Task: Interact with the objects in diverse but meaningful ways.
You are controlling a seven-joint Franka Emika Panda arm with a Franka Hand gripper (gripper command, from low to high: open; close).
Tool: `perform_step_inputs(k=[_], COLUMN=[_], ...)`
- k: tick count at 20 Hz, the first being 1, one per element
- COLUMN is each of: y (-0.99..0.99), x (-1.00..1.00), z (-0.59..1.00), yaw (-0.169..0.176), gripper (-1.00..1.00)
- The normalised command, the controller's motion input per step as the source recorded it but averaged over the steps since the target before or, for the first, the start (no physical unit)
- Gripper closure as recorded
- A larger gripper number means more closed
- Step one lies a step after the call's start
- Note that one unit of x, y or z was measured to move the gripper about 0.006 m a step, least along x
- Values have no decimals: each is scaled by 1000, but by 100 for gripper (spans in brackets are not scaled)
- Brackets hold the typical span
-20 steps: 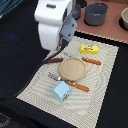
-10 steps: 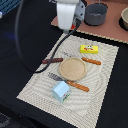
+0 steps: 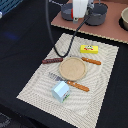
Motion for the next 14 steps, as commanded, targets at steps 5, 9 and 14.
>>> perform_step_inputs(k=[5, 9, 14], y=[-5, -21, 115], x=[127, 46, -233], z=[-795, -836, -518], yaw=[10, 16, 27], gripper=[100, 100, 100])
